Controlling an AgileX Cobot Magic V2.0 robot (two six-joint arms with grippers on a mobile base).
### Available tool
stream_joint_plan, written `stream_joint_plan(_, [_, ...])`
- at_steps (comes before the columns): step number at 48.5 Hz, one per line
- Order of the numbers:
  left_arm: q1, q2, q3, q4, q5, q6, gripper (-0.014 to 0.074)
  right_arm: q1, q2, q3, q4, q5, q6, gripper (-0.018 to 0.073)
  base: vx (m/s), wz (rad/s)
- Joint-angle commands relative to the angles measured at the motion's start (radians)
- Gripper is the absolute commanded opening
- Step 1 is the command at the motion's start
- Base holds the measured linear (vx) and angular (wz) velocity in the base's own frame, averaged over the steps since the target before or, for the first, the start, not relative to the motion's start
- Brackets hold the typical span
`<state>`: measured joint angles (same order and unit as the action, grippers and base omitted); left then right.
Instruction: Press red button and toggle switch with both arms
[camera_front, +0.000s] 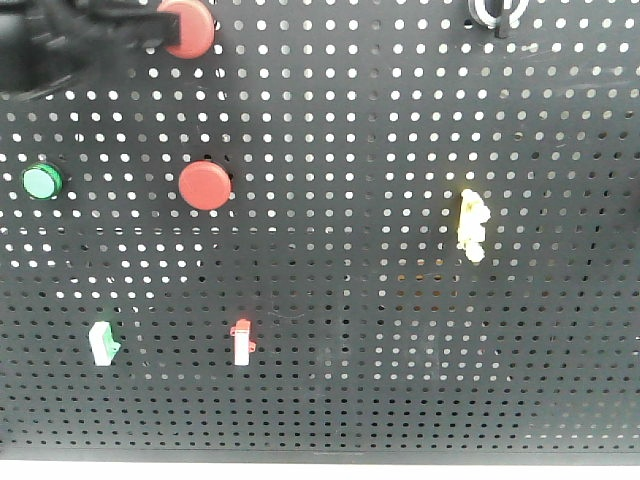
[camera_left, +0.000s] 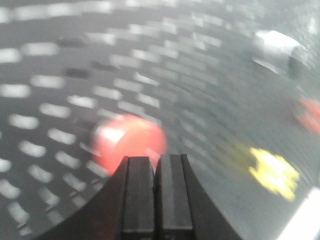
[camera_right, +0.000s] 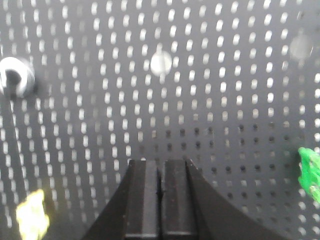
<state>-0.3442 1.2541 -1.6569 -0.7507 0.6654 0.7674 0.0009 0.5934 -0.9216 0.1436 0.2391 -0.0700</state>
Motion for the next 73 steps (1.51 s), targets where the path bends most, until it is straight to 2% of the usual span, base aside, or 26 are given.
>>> stream_joint_plan(1, [-0.006,-0.082,0.024,0.004,-0.031,0.000,0.0001,-0.004,-0.003,-0.028,-0.008,-0.022,-0.069,-0.0003,0.00,0.00])
stream_joint_plan(7, [-0.006,-0.175,0.159,0.006,-0.055,0.000,0.0001,-0.004,-0.002,-0.028,0.017,0.088,-0.207,-0.0003,0.00,0.00])
stream_joint_plan(11, [-0.006,-0.252,0.288,0.006,-0.107,0.000,0.0001,-0.004,0.003,-0.028,0.106,0.149,-0.312,-0.0003,0.00,0.00])
stream_joint_plan(17, [-0.006,-0.379,0.493,0.005,-0.195,-0.004,0.0001,-0.004,0.031,-0.031,0.348,0.178,-0.511,-0.0003,0.00,0.00])
stream_joint_plan(20, [-0.006,-0.437,0.575,0.005,-0.221,-0.025,0.0001,-0.004,0.060,-0.036,0.509,0.180,-0.641,-0.0003,0.00,0.00])
stream_joint_plan(25, [-0.006,-0.530,0.693,0.005,-0.236,-0.070,0.0001,-0.004,0.129,-0.071,0.772,0.227,-0.857,-0.0003,0.00,0.00])
stream_joint_plan(29, [-0.006,-0.585,0.757,0.005,-0.241,-0.100,0.0001,-0.004,0.195,-0.122,0.930,0.288,-0.992,-0.0003,0.00,0.00])
stream_joint_plan(33, [-0.006,-0.617,0.792,0.005,-0.240,-0.126,0.0001,-0.004,0.269,-0.194,1.061,0.324,-1.069,-0.0003,0.00,0.00])
stream_joint_plan(36, [-0.006,-0.632,0.801,0.005,-0.235,-0.138,0.0001,-0.004,0.323,-0.254,1.105,0.332,-1.075,-0.0003,0.00,0.00])
stream_joint_plan(42, [-0.006,-0.635,0.804,0.005,-0.232,-0.168,0.0001,0.024,0.425,-0.385,1.139,0.390,-1.075,-0.0003,0.00,0.00])
stream_joint_plan(47, [-0.006,-0.635,0.804,0.005,-0.240,-0.176,0.0001,0.144,0.515,-0.497,1.126,0.379,-1.069,-0.0003,0.00,0.00])
stream_joint_plan(49, [-0.006,-0.635,0.804,0.005,-0.243,-0.176,0.0001,0.202,0.547,-0.530,1.096,0.340,-1.061,-0.0003,0.00,0.00])
stream_joint_plan(55, [-0.006,-0.635,0.804,0.005,-0.244,-0.182,0.0001,0.288,0.601,-0.589,0.984,0.227,-0.973,-0.0003,0.00,0.00])
stream_joint_plan(60, [-0.006,-0.635,0.804,0.005,-0.239,-0.183,0.0001,0.296,0.618,-0.613,0.928,0.166,-0.934,-0.0003,0.00,0.00])
stream_joint_plan(73, [-0.006,-0.635,0.804,0.005,-0.237,-0.183,0.0001,0.296,0.654,-0.610,0.929,0.092,-0.929,-0.0003,0.00,0.00])
